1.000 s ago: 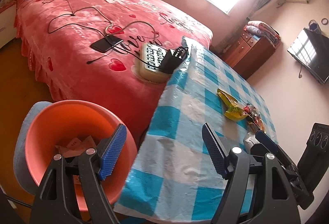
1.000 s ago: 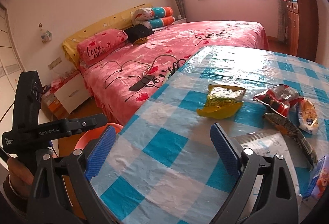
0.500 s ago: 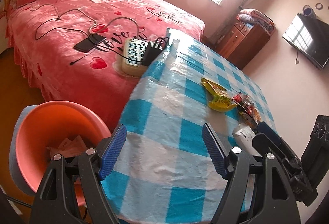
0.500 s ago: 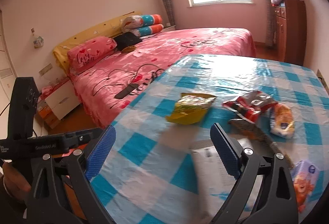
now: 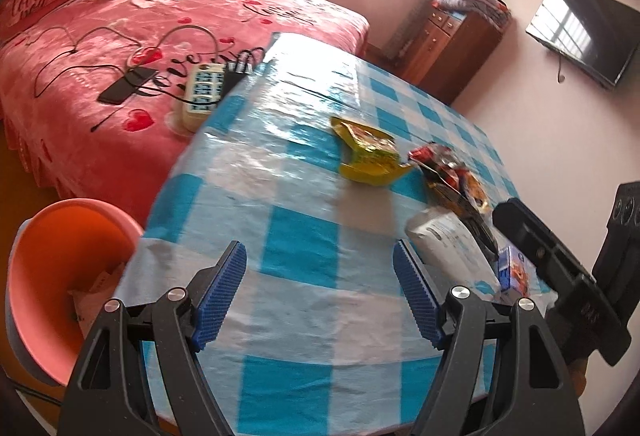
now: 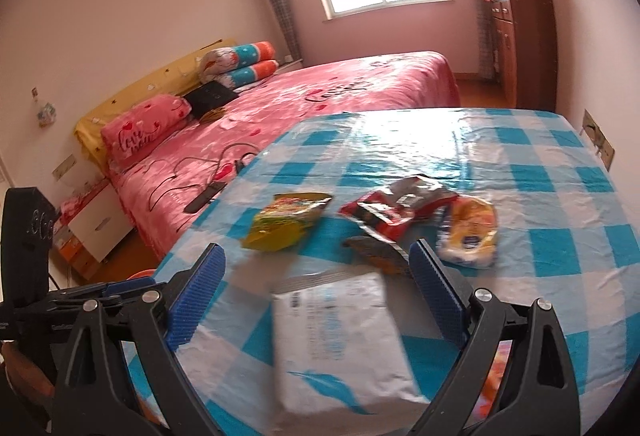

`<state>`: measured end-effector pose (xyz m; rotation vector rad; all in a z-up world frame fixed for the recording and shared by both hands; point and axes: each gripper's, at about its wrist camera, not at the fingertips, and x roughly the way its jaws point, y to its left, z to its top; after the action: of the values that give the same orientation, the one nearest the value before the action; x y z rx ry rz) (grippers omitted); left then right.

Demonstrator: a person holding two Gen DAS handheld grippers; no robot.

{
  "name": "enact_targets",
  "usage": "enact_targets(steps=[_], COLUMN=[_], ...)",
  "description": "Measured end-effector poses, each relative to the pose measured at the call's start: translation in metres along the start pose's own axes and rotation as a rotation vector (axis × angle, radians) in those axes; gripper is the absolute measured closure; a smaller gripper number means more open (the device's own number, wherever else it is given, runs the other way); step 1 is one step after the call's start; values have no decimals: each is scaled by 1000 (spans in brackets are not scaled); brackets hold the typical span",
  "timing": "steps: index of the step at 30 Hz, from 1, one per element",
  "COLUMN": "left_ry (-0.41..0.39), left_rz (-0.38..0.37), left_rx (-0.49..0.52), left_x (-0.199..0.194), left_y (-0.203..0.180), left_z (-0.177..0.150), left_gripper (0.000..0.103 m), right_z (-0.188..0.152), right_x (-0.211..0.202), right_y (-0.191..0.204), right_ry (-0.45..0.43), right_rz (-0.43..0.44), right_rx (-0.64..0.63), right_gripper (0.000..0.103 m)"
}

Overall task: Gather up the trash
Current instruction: 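Move both tools back over the table toward the remaining wrappers, then grasp the yellow chip bag with the left tool while the right tool grasps the long snack stick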

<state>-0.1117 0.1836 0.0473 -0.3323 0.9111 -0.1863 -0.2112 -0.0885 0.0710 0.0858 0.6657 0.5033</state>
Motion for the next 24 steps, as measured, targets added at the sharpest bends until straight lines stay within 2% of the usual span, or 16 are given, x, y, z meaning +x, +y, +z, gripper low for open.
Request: enact_targets(steps=[12,13,19,21,23,24], left_ry=[12,14,32,33,33,34], left_rz=[-2,-5,-14,-6,-1,4], left_rx=[73,84,121,130,135,136], left_x=[13,16,37,44,52,56], left_y=[-40,-44,-65,-70,-74,-75], left_z=[5,7,23,30,39,42], left_gripper=[27,27,27,27,25,24], right_z=[-1,-1,-4,-4,-4,-4], right_x=[-1,0,15,22,25,31], right_y=[-63,-78,-111,-118,-120,-125], right_ry=[-1,10,59,75,80,96], right_rz=[-49,-40,-47,-44,-44,-46], right_rx=[78,99,135,145,146,151], right_gripper=[10,10,25,33,47,49])
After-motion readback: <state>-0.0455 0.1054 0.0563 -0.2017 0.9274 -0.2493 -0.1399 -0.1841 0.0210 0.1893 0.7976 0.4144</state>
